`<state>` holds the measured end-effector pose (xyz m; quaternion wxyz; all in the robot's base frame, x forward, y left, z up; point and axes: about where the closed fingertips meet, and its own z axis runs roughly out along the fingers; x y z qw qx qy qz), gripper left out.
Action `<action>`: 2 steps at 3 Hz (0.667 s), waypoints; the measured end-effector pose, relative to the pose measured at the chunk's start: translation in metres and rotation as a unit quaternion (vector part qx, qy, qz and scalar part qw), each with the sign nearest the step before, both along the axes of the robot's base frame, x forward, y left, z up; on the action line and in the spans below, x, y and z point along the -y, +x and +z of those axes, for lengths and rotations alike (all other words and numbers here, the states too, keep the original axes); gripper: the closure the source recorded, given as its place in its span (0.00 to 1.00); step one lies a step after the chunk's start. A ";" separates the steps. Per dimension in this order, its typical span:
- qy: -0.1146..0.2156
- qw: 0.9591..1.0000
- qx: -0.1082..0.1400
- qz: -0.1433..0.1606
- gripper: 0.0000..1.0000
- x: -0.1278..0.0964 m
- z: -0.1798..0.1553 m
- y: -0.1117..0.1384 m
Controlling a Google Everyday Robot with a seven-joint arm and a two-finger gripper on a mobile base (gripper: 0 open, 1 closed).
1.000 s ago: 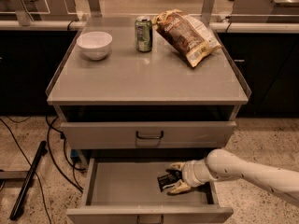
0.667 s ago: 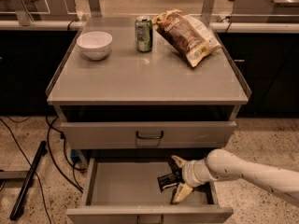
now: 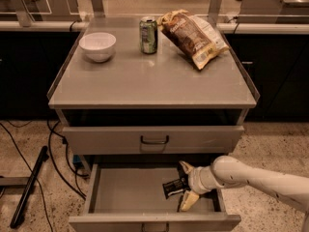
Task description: Pick rxbar chocolate from middle drawer and place on counter
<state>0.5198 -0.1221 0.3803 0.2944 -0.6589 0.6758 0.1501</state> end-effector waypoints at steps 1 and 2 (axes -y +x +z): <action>0.000 0.999 -0.025 -0.025 0.03 0.005 -0.014 0.006; -0.002 0.997 -0.055 -0.049 0.04 0.010 -0.026 0.010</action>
Offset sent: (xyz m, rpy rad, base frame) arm 0.0156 -0.0188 -0.0359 -0.0119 0.1688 -0.1551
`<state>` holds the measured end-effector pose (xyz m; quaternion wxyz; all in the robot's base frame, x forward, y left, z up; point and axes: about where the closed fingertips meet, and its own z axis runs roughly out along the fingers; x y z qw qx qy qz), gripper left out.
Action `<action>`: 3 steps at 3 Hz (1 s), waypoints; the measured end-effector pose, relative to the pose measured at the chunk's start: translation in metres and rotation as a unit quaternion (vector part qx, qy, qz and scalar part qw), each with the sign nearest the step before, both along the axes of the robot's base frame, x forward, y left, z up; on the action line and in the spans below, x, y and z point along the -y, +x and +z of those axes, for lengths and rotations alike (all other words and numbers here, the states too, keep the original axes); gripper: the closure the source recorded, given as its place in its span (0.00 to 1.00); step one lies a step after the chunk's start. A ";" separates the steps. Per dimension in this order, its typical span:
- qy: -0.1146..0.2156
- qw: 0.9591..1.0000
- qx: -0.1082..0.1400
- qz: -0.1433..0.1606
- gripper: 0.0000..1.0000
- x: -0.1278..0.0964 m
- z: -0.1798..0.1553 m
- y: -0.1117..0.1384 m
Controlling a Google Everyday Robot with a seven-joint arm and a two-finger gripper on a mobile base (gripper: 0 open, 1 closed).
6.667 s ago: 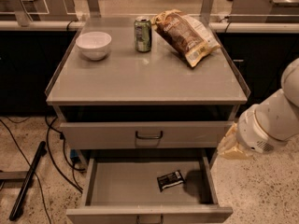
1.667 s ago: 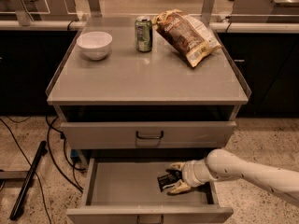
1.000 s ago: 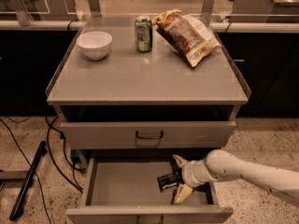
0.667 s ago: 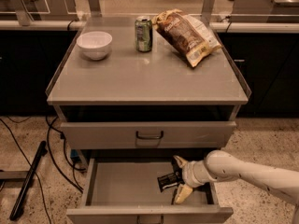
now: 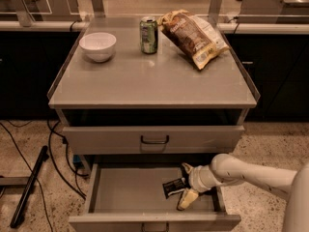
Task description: Pick rxbar chocolate from middle drawer and place on counter
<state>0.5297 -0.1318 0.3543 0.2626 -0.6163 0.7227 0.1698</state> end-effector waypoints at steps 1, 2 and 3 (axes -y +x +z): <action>-0.002 0.999 -0.036 -0.026 0.06 0.008 -0.011 0.000; -0.003 0.998 -0.052 -0.039 0.06 0.014 -0.016 -0.001; -0.005 0.997 -0.063 -0.047 0.25 0.019 -0.019 -0.003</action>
Offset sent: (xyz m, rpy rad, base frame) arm 0.0001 -0.0231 -0.0183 -0.0101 0.1324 -0.1094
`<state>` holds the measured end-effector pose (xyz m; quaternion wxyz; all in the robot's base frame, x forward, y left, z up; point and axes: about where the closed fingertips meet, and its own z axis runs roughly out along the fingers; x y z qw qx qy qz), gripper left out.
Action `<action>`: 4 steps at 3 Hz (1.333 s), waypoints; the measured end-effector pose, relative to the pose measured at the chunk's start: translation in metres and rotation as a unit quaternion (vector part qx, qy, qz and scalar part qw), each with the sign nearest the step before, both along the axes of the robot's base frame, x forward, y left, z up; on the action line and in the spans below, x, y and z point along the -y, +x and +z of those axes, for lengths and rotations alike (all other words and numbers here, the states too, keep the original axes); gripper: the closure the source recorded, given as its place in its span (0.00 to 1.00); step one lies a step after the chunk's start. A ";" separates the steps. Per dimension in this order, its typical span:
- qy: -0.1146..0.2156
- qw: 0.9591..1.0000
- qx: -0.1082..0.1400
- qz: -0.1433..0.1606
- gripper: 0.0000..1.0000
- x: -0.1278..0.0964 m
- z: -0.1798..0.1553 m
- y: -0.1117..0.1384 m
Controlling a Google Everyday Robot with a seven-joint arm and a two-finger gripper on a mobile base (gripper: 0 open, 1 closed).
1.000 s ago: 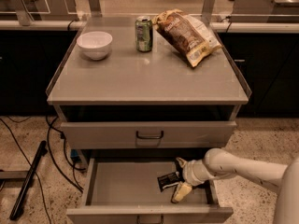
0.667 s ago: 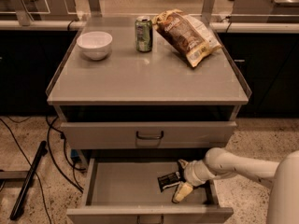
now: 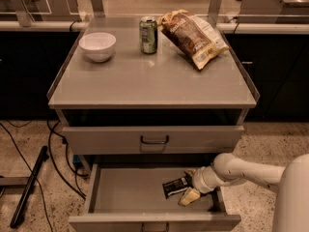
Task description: Pick rxbar chocolate from middle drawer and place on counter
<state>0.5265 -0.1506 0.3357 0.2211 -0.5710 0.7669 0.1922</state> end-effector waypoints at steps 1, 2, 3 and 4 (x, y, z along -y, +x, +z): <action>-0.001 1.000 -0.005 -0.003 0.48 0.002 -0.001 -0.001; -0.001 1.000 -0.006 -0.003 0.72 0.002 0.005 -0.001; -0.001 1.000 -0.006 -0.003 0.94 0.002 0.009 -0.001; -0.002 1.000 -0.007 -0.003 1.00 0.003 0.009 -0.002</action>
Offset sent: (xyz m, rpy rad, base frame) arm -0.0011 -0.0089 -0.0015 -0.0134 0.0287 -0.0228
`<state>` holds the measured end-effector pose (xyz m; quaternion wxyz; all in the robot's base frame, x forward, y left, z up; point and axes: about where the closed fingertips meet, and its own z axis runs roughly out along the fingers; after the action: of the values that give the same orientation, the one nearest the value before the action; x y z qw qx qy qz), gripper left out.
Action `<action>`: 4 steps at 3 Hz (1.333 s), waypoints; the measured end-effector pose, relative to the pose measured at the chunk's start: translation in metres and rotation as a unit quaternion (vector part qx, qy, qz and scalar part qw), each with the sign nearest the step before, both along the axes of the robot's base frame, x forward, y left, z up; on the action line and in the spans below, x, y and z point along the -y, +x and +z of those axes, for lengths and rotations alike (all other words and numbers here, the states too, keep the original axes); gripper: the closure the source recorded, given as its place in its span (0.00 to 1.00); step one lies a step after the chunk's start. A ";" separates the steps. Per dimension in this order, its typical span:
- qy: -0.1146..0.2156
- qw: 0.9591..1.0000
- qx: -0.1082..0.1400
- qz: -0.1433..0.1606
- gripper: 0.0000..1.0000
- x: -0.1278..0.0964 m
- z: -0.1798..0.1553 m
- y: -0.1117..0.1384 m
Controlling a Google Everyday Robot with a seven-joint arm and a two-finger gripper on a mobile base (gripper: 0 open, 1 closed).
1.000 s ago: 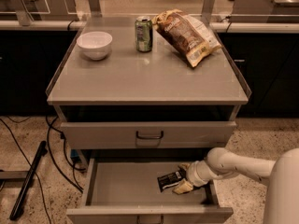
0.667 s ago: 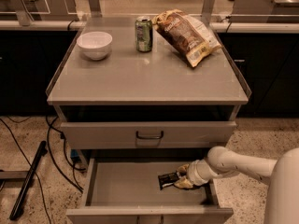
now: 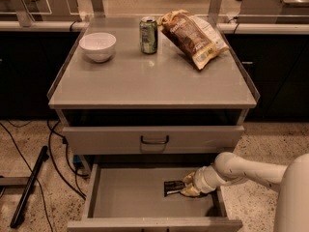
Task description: Pick rxbar chocolate from middle drawer and place on counter
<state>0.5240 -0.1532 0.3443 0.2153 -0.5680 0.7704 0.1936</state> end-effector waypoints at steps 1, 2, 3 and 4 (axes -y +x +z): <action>0.004 1.000 0.012 0.012 1.00 -0.006 0.019 -0.012; 0.010 0.998 0.045 0.031 1.00 -0.017 0.066 -0.025; 0.013 0.999 0.042 0.025 1.00 -0.015 0.070 -0.026; 0.022 0.999 0.030 0.003 1.00 -0.008 0.083 -0.030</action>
Offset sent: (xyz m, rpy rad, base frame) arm -0.0402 0.0263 0.1279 0.0391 -0.1750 0.1003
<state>0.4942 -0.1455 0.4273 0.2502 -0.5712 0.7571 0.1946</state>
